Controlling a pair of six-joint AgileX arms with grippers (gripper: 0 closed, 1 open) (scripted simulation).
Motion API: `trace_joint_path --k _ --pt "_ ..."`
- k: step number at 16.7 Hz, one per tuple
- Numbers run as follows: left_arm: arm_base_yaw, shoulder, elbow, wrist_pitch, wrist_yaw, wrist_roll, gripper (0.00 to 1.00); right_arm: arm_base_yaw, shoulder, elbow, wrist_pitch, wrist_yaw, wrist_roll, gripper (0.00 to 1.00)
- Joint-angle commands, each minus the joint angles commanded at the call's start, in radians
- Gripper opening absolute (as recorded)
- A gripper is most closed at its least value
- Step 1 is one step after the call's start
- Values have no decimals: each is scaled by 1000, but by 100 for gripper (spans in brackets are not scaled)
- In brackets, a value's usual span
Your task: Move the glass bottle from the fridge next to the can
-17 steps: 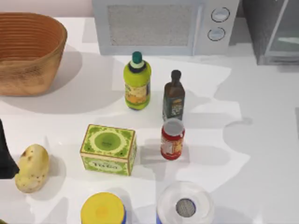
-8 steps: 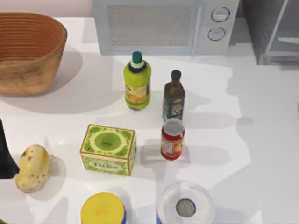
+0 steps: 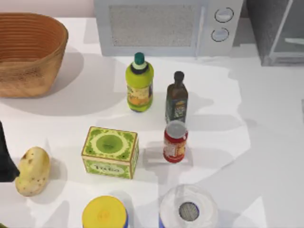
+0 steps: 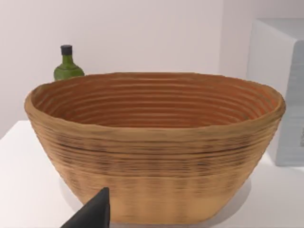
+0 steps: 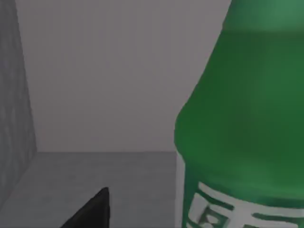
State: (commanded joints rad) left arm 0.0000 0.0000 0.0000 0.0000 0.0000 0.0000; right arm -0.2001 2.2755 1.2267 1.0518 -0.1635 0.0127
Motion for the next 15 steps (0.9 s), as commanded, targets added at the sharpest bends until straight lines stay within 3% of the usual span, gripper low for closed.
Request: trace_joint_path --k 7,15 --pt "0 0 0 0 0 0 100 6 42 85 -44 7 0 100" --pt "0 0 0 0 0 0 100 6 42 85 -44 7 0 40"
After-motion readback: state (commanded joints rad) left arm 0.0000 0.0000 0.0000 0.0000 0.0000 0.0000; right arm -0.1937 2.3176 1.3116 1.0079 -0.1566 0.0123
